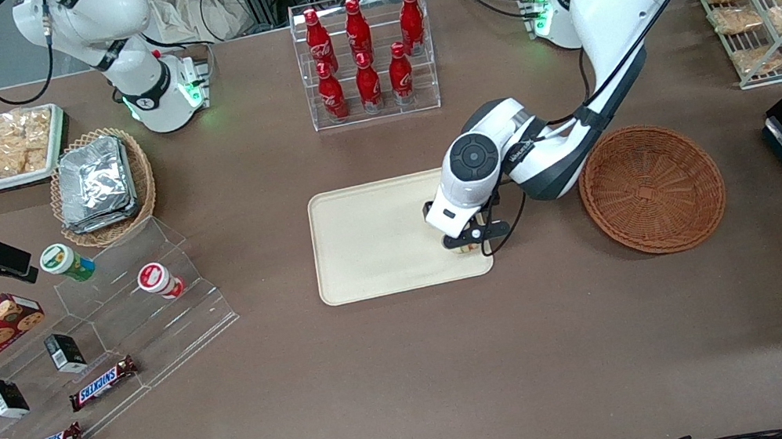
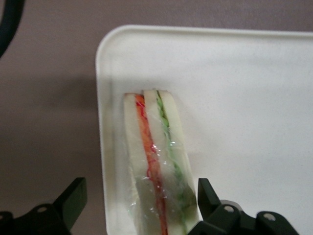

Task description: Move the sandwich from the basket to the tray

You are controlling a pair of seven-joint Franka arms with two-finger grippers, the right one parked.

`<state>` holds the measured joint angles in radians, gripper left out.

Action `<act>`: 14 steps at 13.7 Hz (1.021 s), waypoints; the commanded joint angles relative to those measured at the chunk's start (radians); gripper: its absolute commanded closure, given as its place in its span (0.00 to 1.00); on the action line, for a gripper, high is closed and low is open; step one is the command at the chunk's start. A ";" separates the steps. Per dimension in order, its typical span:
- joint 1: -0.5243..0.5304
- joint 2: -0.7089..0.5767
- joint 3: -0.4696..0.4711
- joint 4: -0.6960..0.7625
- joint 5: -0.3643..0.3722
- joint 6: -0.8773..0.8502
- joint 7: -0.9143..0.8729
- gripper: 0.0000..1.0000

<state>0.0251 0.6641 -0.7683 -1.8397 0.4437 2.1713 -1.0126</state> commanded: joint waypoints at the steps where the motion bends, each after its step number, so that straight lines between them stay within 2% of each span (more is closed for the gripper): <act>1: 0.007 -0.121 -0.009 0.032 0.003 -0.141 -0.020 0.00; 3: 0.018 -0.190 -0.009 0.100 -0.016 -0.278 -0.012 0.00; 5: 0.032 -0.269 0.024 0.148 -0.087 -0.390 0.027 0.00; 9: -0.019 -0.489 0.338 0.140 -0.304 -0.421 0.297 0.00; 12: -0.037 -0.586 0.525 0.134 -0.339 -0.490 0.541 0.00; 14: -0.043 -0.650 0.654 0.096 -0.433 -0.489 0.656 0.00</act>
<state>0.0093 0.0892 -0.2144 -1.6815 0.0786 1.6819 -0.4476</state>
